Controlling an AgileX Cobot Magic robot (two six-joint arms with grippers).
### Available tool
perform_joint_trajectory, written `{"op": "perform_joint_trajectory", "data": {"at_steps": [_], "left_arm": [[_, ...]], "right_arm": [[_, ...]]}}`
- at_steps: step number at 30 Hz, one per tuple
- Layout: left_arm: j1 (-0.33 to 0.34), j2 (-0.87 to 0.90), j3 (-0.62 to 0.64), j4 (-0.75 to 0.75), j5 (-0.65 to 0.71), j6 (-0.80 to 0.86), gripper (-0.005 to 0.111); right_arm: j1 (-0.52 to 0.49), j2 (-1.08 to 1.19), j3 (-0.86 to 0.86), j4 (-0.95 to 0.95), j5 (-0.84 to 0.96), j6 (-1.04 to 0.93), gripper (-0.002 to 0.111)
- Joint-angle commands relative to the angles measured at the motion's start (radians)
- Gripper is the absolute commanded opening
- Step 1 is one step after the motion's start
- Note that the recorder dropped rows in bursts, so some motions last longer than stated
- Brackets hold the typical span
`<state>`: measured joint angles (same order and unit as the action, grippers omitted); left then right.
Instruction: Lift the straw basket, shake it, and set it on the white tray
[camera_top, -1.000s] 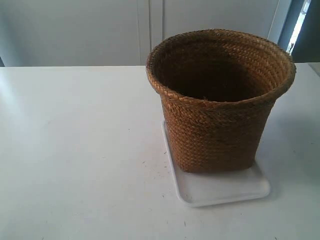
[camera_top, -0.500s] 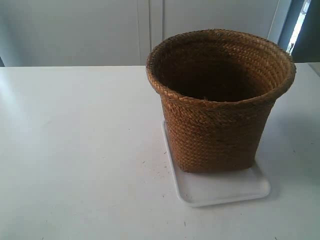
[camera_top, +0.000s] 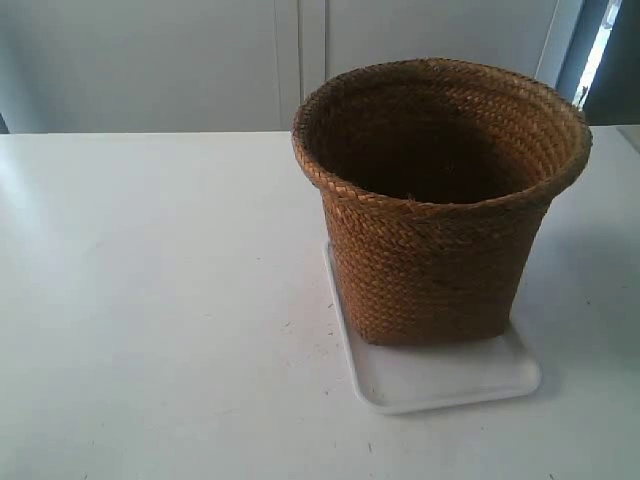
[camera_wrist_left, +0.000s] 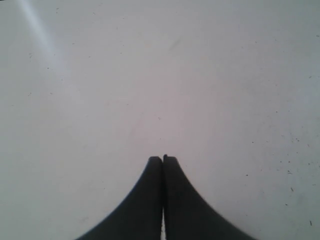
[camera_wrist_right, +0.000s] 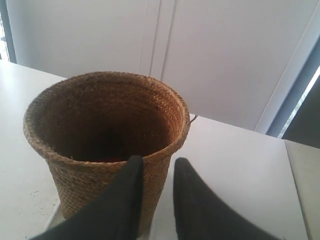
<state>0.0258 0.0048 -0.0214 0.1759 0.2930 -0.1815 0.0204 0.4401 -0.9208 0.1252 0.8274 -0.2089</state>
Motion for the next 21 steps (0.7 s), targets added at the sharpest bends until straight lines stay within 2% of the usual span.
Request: {"op": "perform_joint_trajectory", "data": {"at_steps": [1,6,9,13,21], "left_arm": [[0.004,-0.005,0.007,0.000,-0.002,-0.001,0.000],[0.004,-0.005,0.007,0.000,-0.002,-0.001,0.000],[0.004,-0.005,0.007,0.000,-0.002,-0.001,0.000],[0.004,-0.005,0.007,0.000,-0.002,-0.001,0.000],[0.004,-0.005,0.007,0.000,-0.002,-0.001,0.000]], "right_arm": [[-0.002,-0.020,0.207,0.005,-0.204,0.004,0.022],[-0.002,-0.052,0.472,0.024,-0.517,0.004,0.022],[-0.002,-0.080,0.592,0.023,-0.623,0.004,0.022],[-0.002,-0.123,0.693,0.024,-0.673,0.004,0.022],[-0.002,-0.269,0.811,0.024,-0.664,0.004,0.022]]}}
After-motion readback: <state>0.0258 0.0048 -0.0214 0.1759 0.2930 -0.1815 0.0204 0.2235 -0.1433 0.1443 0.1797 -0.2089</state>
